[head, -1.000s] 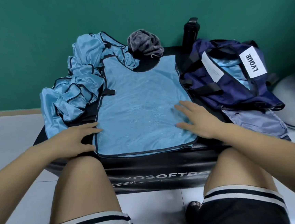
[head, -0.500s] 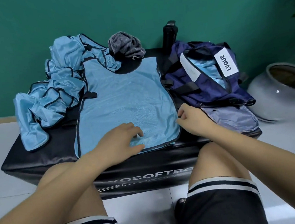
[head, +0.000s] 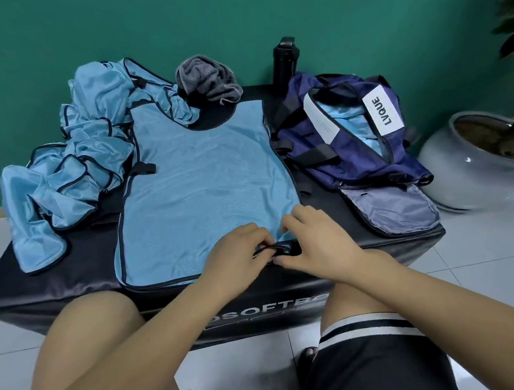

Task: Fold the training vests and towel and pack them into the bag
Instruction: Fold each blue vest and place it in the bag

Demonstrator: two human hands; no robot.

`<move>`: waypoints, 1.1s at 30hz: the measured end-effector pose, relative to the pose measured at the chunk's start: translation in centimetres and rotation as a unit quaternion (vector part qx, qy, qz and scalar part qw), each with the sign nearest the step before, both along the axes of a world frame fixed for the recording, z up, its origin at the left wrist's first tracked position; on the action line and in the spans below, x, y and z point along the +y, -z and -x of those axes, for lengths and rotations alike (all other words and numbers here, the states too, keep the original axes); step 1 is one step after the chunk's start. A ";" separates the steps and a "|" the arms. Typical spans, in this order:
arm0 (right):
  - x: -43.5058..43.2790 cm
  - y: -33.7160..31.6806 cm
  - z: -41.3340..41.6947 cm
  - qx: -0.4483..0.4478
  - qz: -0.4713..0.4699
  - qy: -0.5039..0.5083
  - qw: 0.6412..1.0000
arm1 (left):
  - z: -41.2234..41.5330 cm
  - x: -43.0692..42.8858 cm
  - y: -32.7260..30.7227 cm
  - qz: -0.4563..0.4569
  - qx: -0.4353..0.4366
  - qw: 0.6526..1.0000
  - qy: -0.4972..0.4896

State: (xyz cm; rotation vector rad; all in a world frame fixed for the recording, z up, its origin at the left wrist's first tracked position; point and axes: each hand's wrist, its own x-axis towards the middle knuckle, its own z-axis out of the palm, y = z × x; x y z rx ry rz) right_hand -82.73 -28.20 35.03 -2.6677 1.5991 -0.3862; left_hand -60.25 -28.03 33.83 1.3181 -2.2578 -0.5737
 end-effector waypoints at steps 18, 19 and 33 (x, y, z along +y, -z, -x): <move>-1.8 -1.5 4.0 0.141 0.103 -0.127 0.976 | -1.8 0.5 0.0 -0.043 0.008 0.998 0.052; -1.7 -1.2 4.3 0.153 0.074 -0.129 0.977 | -1.9 0.6 0.1 -0.051 -0.006 0.997 0.062; -1.8 -2.2 3.9 0.108 -0.101 -0.094 0.984 | -0.9 0.7 -0.2 -0.019 -0.070 0.995 0.068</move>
